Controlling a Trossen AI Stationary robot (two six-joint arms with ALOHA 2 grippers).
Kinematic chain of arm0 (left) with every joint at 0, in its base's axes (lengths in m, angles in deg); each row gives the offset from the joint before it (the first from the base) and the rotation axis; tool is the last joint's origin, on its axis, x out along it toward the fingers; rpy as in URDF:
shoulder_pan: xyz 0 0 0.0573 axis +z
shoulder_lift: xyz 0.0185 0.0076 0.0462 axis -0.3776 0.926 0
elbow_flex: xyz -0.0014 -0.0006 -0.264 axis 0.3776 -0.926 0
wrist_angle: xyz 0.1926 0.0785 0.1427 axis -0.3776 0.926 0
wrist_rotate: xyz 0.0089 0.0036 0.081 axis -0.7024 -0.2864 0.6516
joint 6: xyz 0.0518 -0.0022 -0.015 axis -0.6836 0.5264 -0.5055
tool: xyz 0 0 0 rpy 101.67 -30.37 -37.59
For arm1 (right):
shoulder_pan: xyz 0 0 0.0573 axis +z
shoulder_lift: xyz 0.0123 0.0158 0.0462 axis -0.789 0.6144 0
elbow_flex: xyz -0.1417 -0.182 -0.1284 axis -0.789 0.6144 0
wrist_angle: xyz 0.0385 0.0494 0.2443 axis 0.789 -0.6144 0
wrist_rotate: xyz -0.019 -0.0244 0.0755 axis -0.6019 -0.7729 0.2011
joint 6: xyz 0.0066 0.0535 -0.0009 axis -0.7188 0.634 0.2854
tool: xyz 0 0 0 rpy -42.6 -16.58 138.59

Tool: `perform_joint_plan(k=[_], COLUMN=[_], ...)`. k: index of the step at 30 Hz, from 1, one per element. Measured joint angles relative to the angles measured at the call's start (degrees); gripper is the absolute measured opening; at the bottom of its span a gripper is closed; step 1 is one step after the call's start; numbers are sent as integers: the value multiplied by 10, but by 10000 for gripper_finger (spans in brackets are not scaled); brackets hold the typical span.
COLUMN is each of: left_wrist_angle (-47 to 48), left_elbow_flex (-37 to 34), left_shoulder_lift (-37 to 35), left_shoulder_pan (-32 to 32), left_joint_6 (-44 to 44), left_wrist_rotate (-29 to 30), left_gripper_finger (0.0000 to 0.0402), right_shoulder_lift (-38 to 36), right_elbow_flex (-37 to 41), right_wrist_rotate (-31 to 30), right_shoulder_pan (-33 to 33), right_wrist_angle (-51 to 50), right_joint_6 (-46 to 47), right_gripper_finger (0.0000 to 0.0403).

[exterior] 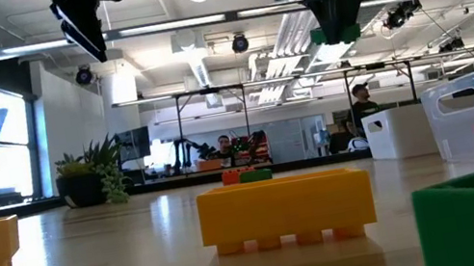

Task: Sort & place blocks by color
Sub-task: Put the green game piece into the top white bin

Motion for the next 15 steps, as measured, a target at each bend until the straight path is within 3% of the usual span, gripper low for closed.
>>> perform_joint_plan(k=[15], left_wrist_angle=[53], left_elbow_flex=[0], left_shoulder_lift=[0], left_shoulder_pan=[-46], left_joint_6=[111], left_wrist_rotate=[0], left_gripper_finger=[207], right_shoulder_lift=[-22], right_elbow_flex=[0], right_wrist_rotate=[34], right_shoulder_pan=[-172], right_wrist_angle=[0], right_joint_6=[-177], right_gripper_finger=[107])
